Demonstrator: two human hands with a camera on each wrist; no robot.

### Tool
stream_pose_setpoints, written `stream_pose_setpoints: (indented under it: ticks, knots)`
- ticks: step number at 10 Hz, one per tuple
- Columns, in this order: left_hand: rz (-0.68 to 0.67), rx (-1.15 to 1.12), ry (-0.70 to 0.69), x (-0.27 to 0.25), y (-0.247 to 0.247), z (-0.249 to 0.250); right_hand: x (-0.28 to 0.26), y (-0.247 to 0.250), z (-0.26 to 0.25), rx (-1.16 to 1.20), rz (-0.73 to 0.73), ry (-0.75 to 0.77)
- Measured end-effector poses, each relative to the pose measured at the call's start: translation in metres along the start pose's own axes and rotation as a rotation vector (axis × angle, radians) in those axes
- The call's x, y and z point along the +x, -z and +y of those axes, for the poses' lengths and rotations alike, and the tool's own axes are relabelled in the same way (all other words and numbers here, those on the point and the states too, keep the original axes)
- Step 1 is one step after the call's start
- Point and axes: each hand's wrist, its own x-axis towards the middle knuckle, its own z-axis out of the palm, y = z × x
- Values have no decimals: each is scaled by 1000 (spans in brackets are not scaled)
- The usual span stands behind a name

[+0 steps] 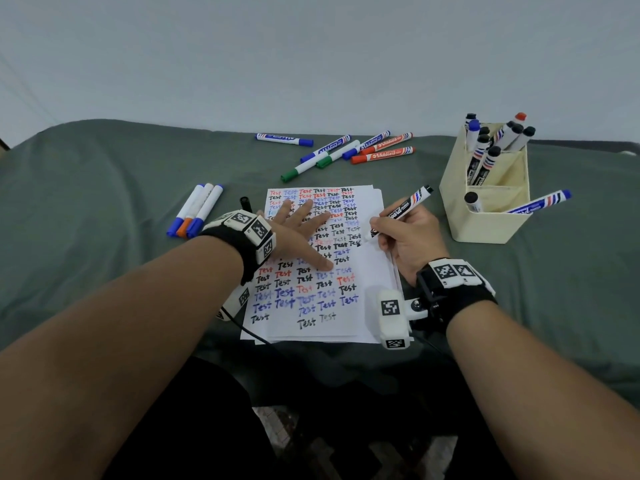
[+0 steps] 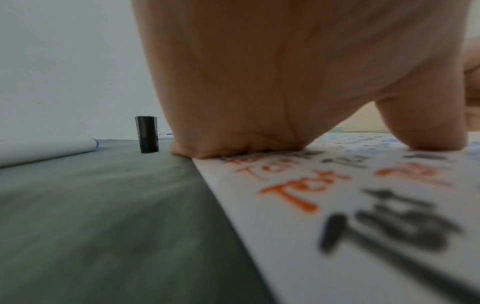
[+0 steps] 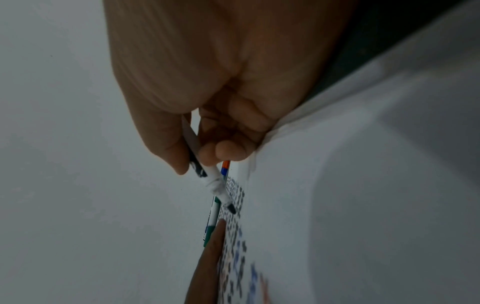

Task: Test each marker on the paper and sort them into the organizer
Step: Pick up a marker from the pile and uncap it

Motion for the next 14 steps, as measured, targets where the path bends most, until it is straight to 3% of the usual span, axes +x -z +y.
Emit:
stream_pose_setpoints:
  ticks: [3, 7, 14]
  knots:
    - [37, 17, 2, -6, -2, 4, 2, -2, 3, -190, -54, 14]
    - [34, 37, 10, -9, -2, 6, 3, -2, 4, -266, -70, 30]
    - [23, 31, 5, -14, 0, 8, 3, 0, 6, -221, -6, 22]
